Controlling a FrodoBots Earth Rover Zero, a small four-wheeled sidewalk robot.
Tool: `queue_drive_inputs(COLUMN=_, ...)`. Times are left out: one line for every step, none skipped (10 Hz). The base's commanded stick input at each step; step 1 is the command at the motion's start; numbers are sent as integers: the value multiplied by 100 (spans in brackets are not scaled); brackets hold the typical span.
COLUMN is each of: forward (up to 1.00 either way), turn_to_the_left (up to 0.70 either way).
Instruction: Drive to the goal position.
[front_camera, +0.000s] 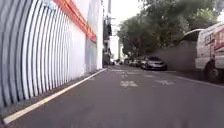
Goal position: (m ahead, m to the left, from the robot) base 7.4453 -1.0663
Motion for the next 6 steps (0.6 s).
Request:
queue_drive_inputs(forward=70, turn_to_the_left=0)
queue_drive_inputs(forward=70, turn_to_the_left=0)
queue_drive_inputs(forward=70, turn_to_the_left=0)
queue_drive_inputs(forward=70, turn_to_the_left=0)
queue_drive_inputs(forward=70, turn_to_the_left=0)
queue_drive_inputs(forward=70, turn_to_the_left=0)
